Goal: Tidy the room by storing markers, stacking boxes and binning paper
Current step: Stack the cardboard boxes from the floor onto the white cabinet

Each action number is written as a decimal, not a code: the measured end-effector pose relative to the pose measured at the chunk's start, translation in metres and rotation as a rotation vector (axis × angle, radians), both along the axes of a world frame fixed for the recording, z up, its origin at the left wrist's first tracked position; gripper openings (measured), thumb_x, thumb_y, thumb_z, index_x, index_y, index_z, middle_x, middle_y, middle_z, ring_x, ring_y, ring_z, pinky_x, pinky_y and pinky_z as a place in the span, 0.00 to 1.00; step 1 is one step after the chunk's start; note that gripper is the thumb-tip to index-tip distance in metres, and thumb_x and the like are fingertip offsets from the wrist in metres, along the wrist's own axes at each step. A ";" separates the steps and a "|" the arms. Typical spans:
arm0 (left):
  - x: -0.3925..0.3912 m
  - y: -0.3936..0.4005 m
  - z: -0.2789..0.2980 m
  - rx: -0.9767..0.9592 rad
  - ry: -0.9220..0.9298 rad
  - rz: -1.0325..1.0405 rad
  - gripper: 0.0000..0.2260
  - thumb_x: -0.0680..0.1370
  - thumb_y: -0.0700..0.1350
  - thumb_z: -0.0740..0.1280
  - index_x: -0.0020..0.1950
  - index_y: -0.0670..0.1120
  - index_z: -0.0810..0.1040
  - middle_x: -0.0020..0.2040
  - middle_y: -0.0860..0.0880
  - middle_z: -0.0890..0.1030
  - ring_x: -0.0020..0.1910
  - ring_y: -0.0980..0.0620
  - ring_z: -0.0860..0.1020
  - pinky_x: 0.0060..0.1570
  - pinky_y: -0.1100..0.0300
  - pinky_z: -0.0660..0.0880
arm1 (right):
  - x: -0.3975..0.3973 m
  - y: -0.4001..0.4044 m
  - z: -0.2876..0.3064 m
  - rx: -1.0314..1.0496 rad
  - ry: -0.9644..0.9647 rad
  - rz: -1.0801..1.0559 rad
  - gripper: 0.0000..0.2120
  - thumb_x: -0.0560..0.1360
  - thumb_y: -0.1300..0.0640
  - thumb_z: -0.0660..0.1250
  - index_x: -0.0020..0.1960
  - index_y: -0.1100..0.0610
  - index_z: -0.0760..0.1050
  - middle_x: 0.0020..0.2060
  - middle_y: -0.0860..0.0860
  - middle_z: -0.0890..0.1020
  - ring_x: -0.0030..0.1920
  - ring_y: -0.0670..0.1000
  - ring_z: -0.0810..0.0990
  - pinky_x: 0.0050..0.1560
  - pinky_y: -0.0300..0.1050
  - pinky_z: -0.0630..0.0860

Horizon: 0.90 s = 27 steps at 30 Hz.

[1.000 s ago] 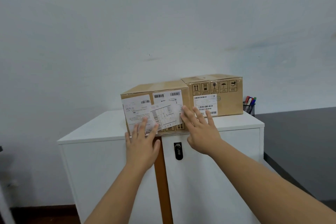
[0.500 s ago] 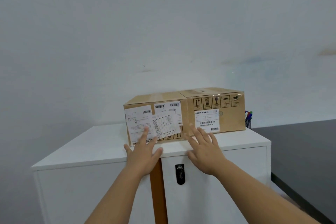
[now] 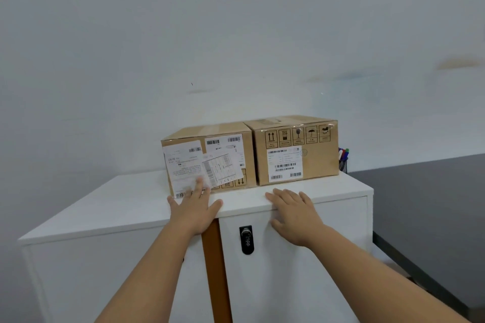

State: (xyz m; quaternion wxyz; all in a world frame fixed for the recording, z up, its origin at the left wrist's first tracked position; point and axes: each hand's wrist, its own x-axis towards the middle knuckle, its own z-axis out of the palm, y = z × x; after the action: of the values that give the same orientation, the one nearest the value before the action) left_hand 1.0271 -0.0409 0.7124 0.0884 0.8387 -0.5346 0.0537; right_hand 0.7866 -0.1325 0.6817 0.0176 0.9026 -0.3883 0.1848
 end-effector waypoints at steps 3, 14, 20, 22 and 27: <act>-0.022 0.010 -0.008 -0.086 -0.029 -0.019 0.29 0.82 0.63 0.41 0.81 0.54 0.51 0.82 0.53 0.49 0.80 0.47 0.49 0.74 0.33 0.41 | -0.014 0.009 -0.006 -0.021 -0.022 0.028 0.34 0.77 0.50 0.59 0.79 0.46 0.48 0.79 0.47 0.51 0.79 0.50 0.46 0.76 0.53 0.40; -0.184 0.052 -0.168 -0.163 0.072 -0.314 0.27 0.80 0.54 0.62 0.78 0.51 0.61 0.81 0.48 0.52 0.80 0.43 0.48 0.76 0.41 0.47 | -0.143 0.082 -0.146 0.228 -0.107 0.122 0.18 0.75 0.58 0.64 0.63 0.52 0.77 0.72 0.54 0.67 0.69 0.57 0.68 0.67 0.53 0.68; -0.277 0.069 -0.267 0.128 0.351 -0.359 0.27 0.78 0.52 0.65 0.77 0.52 0.64 0.80 0.47 0.57 0.79 0.43 0.52 0.77 0.48 0.51 | -0.237 0.115 -0.257 0.540 0.100 0.012 0.14 0.75 0.57 0.62 0.58 0.52 0.80 0.64 0.52 0.72 0.64 0.55 0.71 0.64 0.54 0.71; -0.306 0.083 -0.296 0.209 0.499 -0.308 0.27 0.78 0.50 0.66 0.76 0.51 0.66 0.78 0.47 0.60 0.77 0.44 0.56 0.75 0.52 0.54 | -0.272 0.122 -0.286 0.681 0.141 -0.075 0.14 0.76 0.57 0.62 0.59 0.51 0.79 0.60 0.52 0.73 0.63 0.55 0.72 0.65 0.50 0.70; -0.360 0.133 -0.371 0.446 0.685 -0.178 0.26 0.78 0.53 0.66 0.76 0.54 0.65 0.76 0.49 0.63 0.75 0.43 0.59 0.72 0.50 0.59 | -0.354 0.135 -0.352 0.956 0.312 -0.376 0.18 0.78 0.51 0.62 0.67 0.51 0.74 0.65 0.54 0.72 0.64 0.56 0.73 0.64 0.50 0.71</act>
State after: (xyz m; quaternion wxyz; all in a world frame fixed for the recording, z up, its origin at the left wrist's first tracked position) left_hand 0.6667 0.0919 0.3417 0.0815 0.7571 -0.5433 -0.3536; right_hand 0.4327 0.0027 0.3297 -0.3053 0.7416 -0.5768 -0.1555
